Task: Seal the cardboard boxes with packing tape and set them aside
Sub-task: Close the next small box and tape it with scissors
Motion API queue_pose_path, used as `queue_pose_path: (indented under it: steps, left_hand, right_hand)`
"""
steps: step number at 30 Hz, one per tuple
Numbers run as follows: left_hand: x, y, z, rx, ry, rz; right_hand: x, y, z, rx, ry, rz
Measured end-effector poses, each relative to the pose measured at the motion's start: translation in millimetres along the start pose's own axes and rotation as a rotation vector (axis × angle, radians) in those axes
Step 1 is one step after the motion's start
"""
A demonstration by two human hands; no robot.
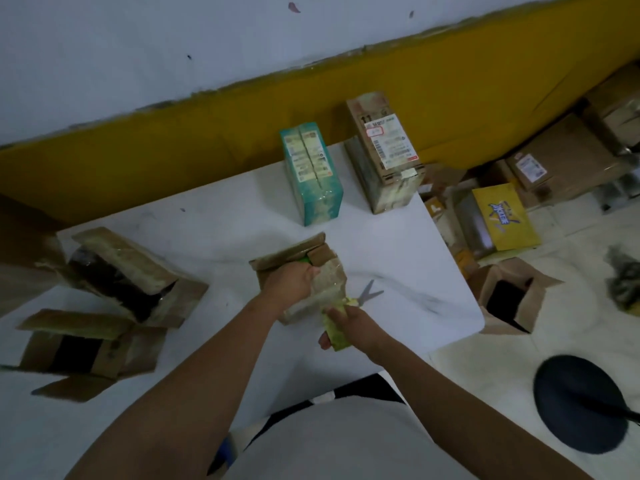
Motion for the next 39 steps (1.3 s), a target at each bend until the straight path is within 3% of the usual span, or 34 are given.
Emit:
queue_pose_path:
  steps: [6, 11, 14, 16, 19, 26, 32, 36, 39]
  left_hand:
    - [-0.9, -20.0, 3.7, 0.205, 0.263, 0.109]
    - [7.3, -21.5, -6.5, 0.256, 0.635, 0.185]
    - [0.1, -23.4, -3.3, 0.219, 0.708, 0.381]
    - [-5.1, -28.6, -4.9, 0.119, 0.661, 0.537]
    - [-2.1, -41.4, -11.4, -0.035, 0.547, 0.668]
    - [17.5, -57.2, -21.6, -0.343, 0.311, 0.734]
    - [7.2, -39.7, -31.8, -0.117, 0.372, 0.810]
    - [-0.8, -25.4, -52.4, -0.088, 0.402, 0.752]
    - [-5.2, -21.7, -55.7, -0.079, 0.438, 0.716]
  right_hand:
    - [13.3, 24.0, 7.6, 0.142, 0.042, 0.100]
    - [2.2, 35.7, 12.6, 0.111, -0.361, 0.104]
    - [-26.8, 27.6, 9.7, -0.025, -0.421, 0.391]
    - [-49.2, 27.9, 15.7, -0.013, -0.448, 0.614]
    - [-51.8, 35.9, 20.5, 0.031, -0.532, 0.697]
    - [-13.7, 70.4, 15.6, -0.069, -0.718, 0.675]
    - [-25.2, 88.1, 19.4, -0.267, -0.995, 0.493]
    - [-39.2, 75.2, 18.2, -0.371, -1.073, 0.404]
    - [-38.6, 60.2, 15.7, -0.400, -0.978, 0.574]
Point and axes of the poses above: each hand's wrist, its own y-axis towards the middle knuckle, its own x-axis out of the palm, z = x × y, the point moved 4 cm from there along y, towards the middle knuckle, and after that the axes turned 12 degrees about y, right-handed, at the moved point
